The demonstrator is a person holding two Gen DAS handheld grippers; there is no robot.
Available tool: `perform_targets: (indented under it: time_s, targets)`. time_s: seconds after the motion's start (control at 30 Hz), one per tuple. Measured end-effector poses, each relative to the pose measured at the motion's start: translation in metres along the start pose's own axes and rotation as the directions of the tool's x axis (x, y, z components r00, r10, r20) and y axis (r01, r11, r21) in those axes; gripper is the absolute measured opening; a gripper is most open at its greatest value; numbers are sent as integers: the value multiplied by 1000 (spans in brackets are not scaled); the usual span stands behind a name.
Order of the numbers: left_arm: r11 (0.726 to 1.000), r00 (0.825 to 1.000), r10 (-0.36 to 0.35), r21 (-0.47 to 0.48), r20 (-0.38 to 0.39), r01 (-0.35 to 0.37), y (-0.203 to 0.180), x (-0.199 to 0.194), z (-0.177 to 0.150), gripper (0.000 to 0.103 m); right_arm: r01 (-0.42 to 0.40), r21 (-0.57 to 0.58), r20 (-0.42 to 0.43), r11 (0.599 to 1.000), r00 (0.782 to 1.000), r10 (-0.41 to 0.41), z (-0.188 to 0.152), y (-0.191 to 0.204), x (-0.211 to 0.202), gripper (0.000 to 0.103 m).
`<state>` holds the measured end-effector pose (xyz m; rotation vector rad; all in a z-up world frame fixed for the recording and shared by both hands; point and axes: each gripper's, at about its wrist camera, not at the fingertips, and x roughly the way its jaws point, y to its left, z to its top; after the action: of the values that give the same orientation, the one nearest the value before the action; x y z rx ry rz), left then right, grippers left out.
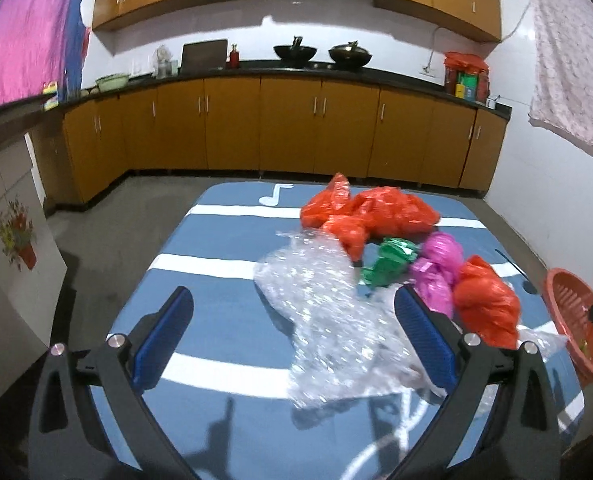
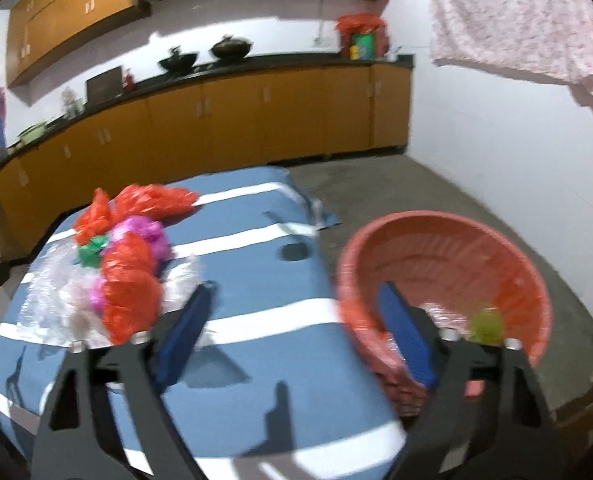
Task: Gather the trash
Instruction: 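Grasp another bubble wrap sheet with the left tool while the right tool grasps a clear bag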
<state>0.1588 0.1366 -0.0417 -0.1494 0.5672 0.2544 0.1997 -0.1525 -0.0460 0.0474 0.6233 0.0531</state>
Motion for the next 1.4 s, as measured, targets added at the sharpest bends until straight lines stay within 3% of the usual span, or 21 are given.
perform_targets:
  time_s: [0.13, 0.3, 0.53, 0.73, 0.8, 0.87, 0.97, 1.07, 1.13, 1.2, 1.33, 1.4]
  targets:
    - [1000, 999, 7, -16, -46, -8, 5, 24, 7, 99, -31, -11, -63, 999, 998, 31, 1, 28, 29, 65]
    - [999, 994, -11, -38, -105, 7, 5, 50, 11, 99, -65, 5, -126, 998, 990, 65, 0, 46, 52, 64]
    - [1000, 985, 20, 0, -169, -20, 0, 80, 5, 98, -72, -73, -180, 995, 982, 58, -10, 69, 70, 64]
    - [1000, 977, 15, -14, -212, -18, 9, 98, 1, 98, -79, -61, -221, 995, 973, 64, -13, 71, 81, 64]
    - [1000, 974, 17, -12, -225, -21, 10, 104, 2, 92, -69, -70, -231, 995, 972, 51, -14, 72, 86, 64]
    - [1000, 973, 12, -17, -232, -17, 14, 106, 3, 88, -65, -78, -245, 995, 969, 44, -15, 72, 90, 55]
    - [1000, 972, 0, -23, -236, -6, 20, 108, 4, 81, -68, -70, -254, 995, 966, 49, -15, 69, 91, 50]
    - [1000, 972, -7, -26, -236, 1, 26, 108, 5, 81, -59, -78, -251, 995, 967, 38, -15, 68, 91, 43]
    - [1000, 971, -11, -30, -239, 4, 29, 109, 5, 80, -50, -80, -250, 996, 968, 28, -15, 66, 91, 41]
    - [999, 969, -29, -47, -245, 18, 34, 108, 4, 74, -44, -77, -247, 996, 969, 23, -15, 63, 89, 40]
    - [999, 967, -35, -41, -251, 25, 39, 108, 0, 74, -45, -77, -247, 996, 969, 24, -15, 60, 89, 40]
    - [999, 966, -35, -42, -257, 25, 39, 109, 0, 80, -48, -75, -250, 996, 968, 28, -16, 61, 90, 40]
